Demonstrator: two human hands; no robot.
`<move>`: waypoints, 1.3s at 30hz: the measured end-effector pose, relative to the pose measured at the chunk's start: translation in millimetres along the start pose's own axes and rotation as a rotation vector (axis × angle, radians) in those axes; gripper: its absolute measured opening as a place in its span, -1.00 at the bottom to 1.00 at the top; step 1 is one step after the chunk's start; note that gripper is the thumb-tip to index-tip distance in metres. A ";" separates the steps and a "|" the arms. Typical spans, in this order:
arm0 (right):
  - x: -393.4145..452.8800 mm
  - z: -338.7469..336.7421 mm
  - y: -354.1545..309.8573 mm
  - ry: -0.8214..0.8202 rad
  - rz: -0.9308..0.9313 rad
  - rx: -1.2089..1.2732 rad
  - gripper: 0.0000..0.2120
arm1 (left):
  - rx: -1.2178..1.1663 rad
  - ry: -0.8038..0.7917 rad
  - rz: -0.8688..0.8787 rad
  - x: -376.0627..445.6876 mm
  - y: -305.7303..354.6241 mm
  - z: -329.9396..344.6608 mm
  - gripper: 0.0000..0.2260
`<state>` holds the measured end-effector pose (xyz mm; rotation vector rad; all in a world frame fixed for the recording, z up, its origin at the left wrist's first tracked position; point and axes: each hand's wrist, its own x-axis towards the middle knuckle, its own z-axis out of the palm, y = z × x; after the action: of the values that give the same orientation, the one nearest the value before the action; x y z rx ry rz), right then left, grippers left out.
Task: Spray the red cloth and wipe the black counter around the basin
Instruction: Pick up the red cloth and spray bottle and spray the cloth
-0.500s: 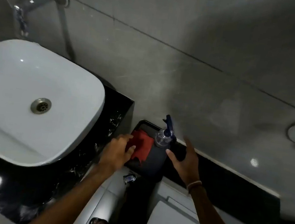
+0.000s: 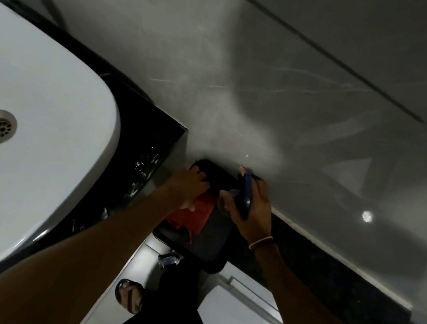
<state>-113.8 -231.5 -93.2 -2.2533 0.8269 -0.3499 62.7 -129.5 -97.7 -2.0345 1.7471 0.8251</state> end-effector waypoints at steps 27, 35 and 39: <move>-21.0 -55.9 -142.6 0.280 -0.294 -0.091 -0.44 | -2.107 0.680 -0.025 -142.2 -11.1 -65.8 -0.80; -39.8 -48.9 -156.4 0.285 -0.275 -0.193 -0.46 | -2.133 0.675 0.073 -162.8 -9.9 -66.9 -0.67; -45.1 -48.9 -153.7 0.229 -0.290 -0.233 -0.43 | -2.137 0.673 0.072 -165.3 -8.3 -67.0 -0.73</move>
<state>-99.7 -143.2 48.4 -2.5932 0.6812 -0.6882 71.9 -38.7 55.8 -3.4898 0.5707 3.1500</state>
